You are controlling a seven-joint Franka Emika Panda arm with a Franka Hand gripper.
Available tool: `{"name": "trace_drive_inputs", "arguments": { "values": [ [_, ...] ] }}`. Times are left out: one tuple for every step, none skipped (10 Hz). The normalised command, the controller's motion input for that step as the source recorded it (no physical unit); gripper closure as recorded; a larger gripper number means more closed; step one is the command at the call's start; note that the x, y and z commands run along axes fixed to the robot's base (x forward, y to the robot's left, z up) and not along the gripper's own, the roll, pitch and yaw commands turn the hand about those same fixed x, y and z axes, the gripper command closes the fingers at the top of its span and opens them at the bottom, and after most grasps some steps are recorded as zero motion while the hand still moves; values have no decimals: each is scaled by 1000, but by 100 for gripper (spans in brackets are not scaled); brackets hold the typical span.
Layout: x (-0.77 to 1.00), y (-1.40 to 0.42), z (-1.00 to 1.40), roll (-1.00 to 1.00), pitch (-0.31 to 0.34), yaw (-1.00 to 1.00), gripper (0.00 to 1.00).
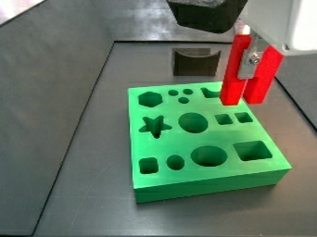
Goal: Pick up the double-square object. Move up. Place the double-square object on the fixture. Regrasp the double-square object. Move to above the board. Insert the double-square object.
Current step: Insert the double-square object.
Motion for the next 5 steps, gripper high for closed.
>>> {"name": "trace_drive_inputs", "arguments": {
  "values": [
    [349,9,-489,94,9,66,100],
    [300,6,-463,100,17,77,100],
    [209,57,-426,91,27,97,100],
    [49,126,-360,94,13,163,100],
    [0,157,-60,0,29,57,100]
  ]
}}
